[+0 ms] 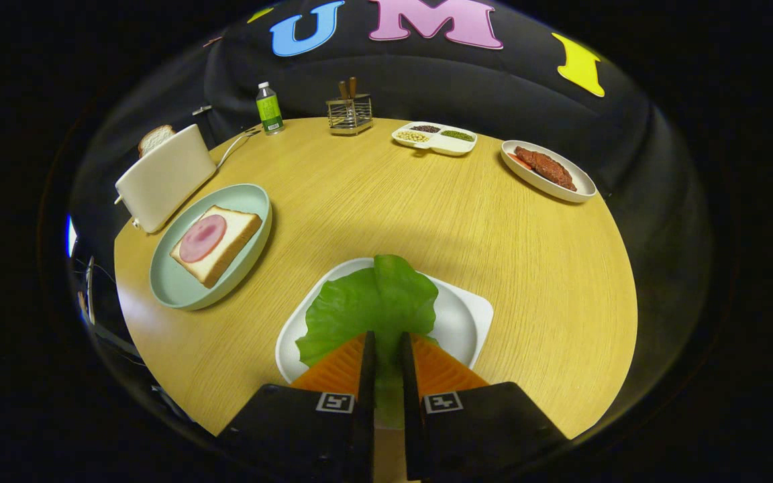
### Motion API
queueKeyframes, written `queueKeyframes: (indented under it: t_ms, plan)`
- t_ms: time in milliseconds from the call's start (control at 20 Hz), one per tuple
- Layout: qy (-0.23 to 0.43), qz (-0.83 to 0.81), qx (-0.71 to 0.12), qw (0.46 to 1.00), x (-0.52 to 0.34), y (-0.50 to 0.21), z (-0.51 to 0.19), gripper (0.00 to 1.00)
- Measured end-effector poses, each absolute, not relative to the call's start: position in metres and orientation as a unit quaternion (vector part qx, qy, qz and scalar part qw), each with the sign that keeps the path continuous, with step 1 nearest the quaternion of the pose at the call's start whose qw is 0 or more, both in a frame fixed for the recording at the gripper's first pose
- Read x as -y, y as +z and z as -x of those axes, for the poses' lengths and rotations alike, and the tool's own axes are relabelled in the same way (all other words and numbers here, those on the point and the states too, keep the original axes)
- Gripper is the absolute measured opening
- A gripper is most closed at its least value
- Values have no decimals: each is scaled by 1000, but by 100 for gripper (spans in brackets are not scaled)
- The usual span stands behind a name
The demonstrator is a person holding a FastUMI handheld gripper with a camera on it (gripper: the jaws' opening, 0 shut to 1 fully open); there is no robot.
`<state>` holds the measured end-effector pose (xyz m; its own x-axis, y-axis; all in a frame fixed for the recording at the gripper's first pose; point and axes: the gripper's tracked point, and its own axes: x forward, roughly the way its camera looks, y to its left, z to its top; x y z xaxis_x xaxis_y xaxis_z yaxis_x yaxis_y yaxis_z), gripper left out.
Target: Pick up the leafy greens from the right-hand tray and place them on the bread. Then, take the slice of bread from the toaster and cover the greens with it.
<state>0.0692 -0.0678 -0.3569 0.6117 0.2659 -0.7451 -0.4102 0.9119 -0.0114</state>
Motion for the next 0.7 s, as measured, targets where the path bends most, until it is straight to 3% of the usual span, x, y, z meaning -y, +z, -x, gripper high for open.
queueKeyframes:
  t_ms: [400,700]
  plan:
    - [178,52,-428,885,68,-357,-71,6]
    - [145,-6,-429,892,68,-329,-75,6]
